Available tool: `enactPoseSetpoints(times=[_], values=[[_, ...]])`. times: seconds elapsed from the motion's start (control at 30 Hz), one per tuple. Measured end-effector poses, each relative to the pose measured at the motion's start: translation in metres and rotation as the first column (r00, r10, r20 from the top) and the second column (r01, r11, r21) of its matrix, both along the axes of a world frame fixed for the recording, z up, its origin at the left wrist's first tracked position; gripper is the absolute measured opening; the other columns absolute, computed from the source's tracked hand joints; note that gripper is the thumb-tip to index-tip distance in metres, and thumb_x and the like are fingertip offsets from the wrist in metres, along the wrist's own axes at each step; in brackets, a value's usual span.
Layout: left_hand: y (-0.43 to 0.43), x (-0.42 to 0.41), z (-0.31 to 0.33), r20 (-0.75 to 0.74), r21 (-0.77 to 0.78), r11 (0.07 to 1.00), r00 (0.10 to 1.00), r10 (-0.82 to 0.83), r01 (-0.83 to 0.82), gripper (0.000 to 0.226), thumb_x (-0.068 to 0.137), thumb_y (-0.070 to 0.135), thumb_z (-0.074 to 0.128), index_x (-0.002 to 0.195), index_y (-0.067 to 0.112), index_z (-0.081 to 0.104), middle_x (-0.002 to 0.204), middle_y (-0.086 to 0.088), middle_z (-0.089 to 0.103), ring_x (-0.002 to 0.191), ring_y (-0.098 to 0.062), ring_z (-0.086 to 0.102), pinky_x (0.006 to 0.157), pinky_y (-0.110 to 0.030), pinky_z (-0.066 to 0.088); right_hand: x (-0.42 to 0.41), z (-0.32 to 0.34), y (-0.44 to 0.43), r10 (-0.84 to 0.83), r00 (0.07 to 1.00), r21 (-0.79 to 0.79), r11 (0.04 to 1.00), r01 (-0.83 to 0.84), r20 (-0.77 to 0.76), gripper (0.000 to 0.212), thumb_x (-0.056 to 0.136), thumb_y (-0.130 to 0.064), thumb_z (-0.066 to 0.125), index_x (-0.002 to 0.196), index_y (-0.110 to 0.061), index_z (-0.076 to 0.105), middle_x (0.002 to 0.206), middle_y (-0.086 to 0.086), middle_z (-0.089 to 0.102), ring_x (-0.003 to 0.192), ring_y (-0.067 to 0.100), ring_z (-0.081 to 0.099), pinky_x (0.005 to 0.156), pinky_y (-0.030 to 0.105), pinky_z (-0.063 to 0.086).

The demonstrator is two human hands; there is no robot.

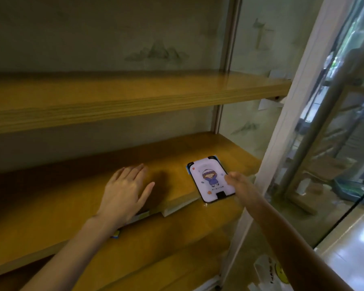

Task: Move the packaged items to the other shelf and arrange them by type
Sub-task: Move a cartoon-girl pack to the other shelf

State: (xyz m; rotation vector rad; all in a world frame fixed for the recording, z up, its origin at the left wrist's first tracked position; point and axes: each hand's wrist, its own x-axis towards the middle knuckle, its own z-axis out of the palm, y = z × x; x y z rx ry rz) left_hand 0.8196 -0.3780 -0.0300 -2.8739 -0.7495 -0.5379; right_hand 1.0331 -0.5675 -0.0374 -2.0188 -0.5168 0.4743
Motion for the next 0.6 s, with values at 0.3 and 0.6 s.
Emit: enactPoseSetpoints(times=[0.3,0.6], values=[[-0.028,0.068,-0.004,-0.022,-0.010,0.969,0.969,0.248,-0.248,0.063,0.089,0.052,0.023,0.119,0.009,0.059,0.116,-0.007,0.065,0.105,-0.025,0.062,0.092,-0.041,0.047,0.132,-0.007,0.016,0.108,0.991,-0.009,0.994,-0.109,-0.076,0.034,0.099,-0.027,0.042,0.125,-0.008,0.051,0.117,0.010,0.060,0.100,0.019,0.053,0.079,0.031,0.041],[-0.055,0.097,-0.005,-0.024,0.000,0.921,0.921,0.388,-0.388,0.062,0.089,0.051,0.024,0.118,0.009,0.060,0.114,-0.007,0.066,0.102,-0.025,0.063,0.086,-0.039,0.050,0.195,-0.017,0.033,0.219,0.976,-0.053,0.974,-0.220,-0.011,0.033,0.099,-0.024,0.042,0.126,-0.007,0.048,0.121,0.011,0.058,0.107,0.022,0.053,0.086,0.032,0.042]])
